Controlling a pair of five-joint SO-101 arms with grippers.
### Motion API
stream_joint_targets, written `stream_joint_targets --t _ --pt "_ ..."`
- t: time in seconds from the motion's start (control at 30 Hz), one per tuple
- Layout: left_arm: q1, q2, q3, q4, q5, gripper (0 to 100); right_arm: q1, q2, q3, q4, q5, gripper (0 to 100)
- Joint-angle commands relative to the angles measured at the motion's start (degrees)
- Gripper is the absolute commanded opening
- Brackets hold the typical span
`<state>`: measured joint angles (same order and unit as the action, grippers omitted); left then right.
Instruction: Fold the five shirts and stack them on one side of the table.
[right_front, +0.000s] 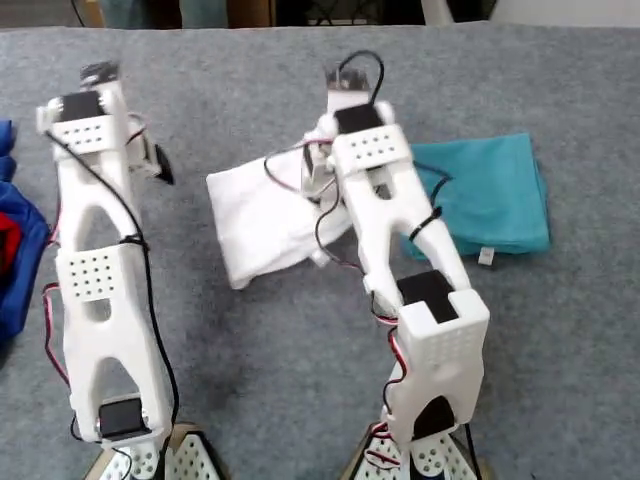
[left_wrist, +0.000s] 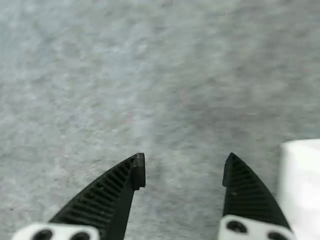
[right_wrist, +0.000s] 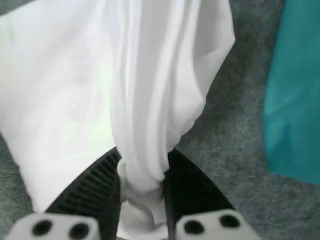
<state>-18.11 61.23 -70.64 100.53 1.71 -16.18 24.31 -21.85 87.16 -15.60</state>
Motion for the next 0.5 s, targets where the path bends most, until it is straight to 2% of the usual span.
stream_joint_targets --t 0.0,0.27,0.47 --pt "-2.95 -3.69 1.98 0.26 -3.08 27 3.87 -0.40 -8.84 2.37 6.86 1.5" --pt "-6.20 -3.69 4.97 0.18 -3.78 27 15.91 -0.48 -15.43 2.37 21.71 1.5" --pt "-5.67 -2.46 4.70 0.09 -3.69 27 25.23 -0.66 -16.31 2.64 29.10 1.5"
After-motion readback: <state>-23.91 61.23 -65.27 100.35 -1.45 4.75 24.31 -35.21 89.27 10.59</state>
